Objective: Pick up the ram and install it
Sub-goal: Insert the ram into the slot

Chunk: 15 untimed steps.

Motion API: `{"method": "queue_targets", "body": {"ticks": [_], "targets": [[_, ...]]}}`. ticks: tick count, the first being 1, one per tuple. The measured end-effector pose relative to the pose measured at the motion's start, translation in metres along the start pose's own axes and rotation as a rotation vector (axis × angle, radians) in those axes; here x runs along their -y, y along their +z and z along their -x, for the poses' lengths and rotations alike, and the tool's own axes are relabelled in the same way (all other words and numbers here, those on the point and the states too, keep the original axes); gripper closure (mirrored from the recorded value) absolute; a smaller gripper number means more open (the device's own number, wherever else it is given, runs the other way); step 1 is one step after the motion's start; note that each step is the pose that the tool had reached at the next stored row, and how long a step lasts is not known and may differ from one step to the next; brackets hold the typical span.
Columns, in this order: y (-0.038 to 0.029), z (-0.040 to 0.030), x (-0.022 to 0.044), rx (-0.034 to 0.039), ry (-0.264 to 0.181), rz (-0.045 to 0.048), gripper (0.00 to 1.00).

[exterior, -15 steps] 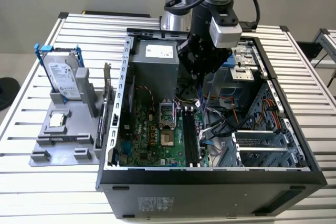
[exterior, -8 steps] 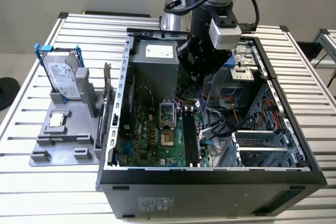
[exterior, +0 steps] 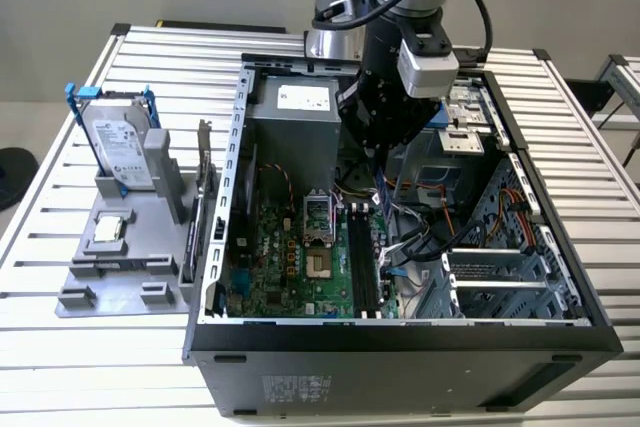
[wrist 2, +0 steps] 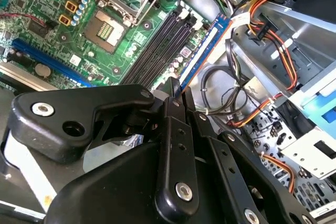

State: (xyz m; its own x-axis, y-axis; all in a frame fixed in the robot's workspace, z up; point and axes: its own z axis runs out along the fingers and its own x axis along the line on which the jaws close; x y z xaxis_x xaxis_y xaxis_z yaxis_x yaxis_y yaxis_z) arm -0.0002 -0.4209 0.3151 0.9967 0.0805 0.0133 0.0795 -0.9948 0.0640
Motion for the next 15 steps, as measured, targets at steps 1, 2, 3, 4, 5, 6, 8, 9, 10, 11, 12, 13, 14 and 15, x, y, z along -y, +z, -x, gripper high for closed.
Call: {"method": "queue_targets", "body": {"ticks": [1,2,3,4,5,6,8,9,10,11,12,13,14,15], "targets": [[0.0005,0.0000,0.0000,0.0000,0.000,0.0009,1.00],[0.0010,0.0000,0.0001,0.0001,0.000,0.0018,1.00],[0.0014,0.0000,0.0001,0.0002,0.000,0.0026,1.00],[0.0020,0.0000,0.0002,0.0002,0.000,0.0032,1.00],[0.0026,0.0000,0.0002,0.0003,0.000,0.0037,1.00],[0.0033,0.0000,0.0002,0.0003,0.000,0.0041,1.00],[0.0045,0.0001,0.0003,0.0004,0.000,0.0049,1.00],[0.0051,0.0001,0.0003,0.0004,0.000,0.0052,1.00],[0.0057,0.0001,0.0004,0.0004,0.000,0.0055,1.00],[0.0063,0.0001,0.0004,0.0004,0.000,0.0058,1.00],[0.0070,0.0001,0.0005,0.0005,0.000,0.0062,1.00],[0.0076,0.0001,0.0005,0.0005,0.000,0.0065,1.00],[0.0080,0.0001,0.0006,0.0005,0.000,0.0067,1.00],[0.0082,0.0001,0.0006,0.0006,0.000,0.0072,1.00]]}}
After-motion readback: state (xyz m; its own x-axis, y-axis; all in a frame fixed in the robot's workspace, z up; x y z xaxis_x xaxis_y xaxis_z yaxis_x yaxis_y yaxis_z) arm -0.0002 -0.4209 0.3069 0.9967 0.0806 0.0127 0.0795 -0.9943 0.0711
